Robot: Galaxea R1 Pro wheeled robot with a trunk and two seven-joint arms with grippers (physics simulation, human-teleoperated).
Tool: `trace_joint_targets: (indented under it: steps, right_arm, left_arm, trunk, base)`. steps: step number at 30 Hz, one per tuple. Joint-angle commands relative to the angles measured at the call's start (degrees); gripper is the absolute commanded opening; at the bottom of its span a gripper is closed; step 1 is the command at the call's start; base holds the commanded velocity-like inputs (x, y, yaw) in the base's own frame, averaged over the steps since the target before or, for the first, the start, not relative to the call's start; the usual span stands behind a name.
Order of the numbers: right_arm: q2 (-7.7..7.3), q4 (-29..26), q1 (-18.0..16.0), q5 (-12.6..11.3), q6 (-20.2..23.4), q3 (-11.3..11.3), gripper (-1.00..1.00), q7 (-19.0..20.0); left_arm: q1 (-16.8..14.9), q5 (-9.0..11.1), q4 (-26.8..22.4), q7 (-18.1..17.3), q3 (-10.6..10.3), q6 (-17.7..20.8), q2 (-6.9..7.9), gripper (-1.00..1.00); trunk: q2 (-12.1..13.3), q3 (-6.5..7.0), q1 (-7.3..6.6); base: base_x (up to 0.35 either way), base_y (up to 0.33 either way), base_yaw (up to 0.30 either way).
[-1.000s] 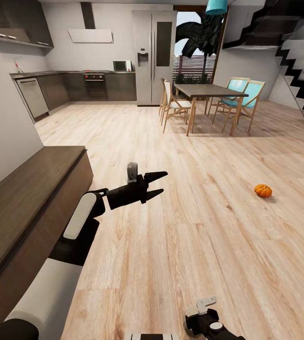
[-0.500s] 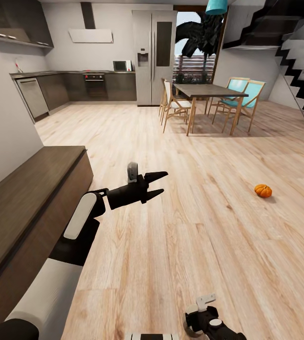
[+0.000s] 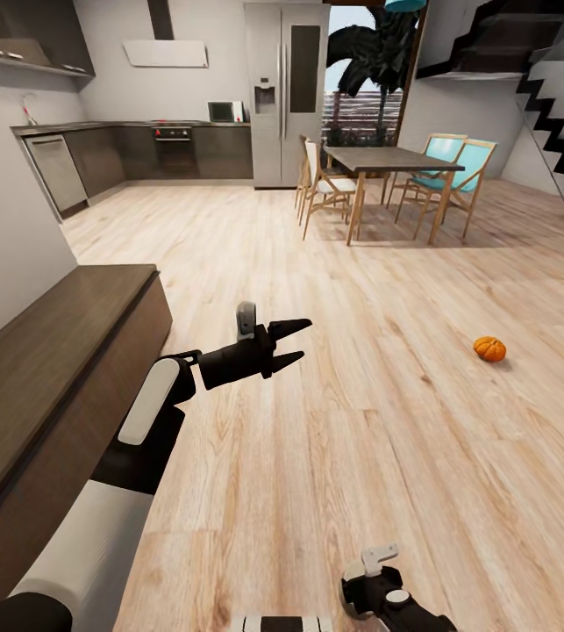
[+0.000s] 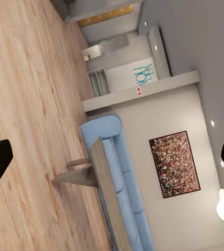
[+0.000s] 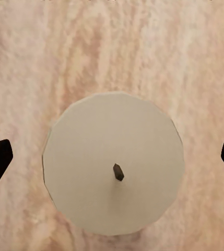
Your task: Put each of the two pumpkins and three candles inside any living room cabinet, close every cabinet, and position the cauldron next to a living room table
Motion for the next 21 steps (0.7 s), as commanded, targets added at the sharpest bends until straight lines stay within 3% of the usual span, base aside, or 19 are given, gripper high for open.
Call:
trace_joint_targets:
  steps: [1, 8, 21]
  right_arm:
    - [0.04, 0.0, -0.01, 0.01, 0.2, 0.01, 1.0, 0.0]
    - [0.06, -0.76, -0.19, 0.07, 10.45, 0.01, 1.0, 1.32]
    - [-0.11, -2.98, -0.2, 0.07, 11.79, -0.01, 1.0, 1.67]
  left_arm:
    - [0.0, 0.0, 0.03, -0.03, 0.0, 0.0, 0.0, 1.0]
    - [0.0, 0.0, 0.08, -0.06, 0.0, 0.0, 0.0, 1.0]
    - [0.0, 0.0, 0.17, -0.07, -0.08, 0.0, -0.08, 1.0]
  trunk:
    - [0.0, 0.0, 0.0]
    - [0.0, 0.0, 0.0]
    - [0.0, 0.0, 0.0]
  base:
    - [0.0, 0.0, 0.0]
    - [0.0, 0.0, 0.0]
    - [0.0, 0.0, 0.0]
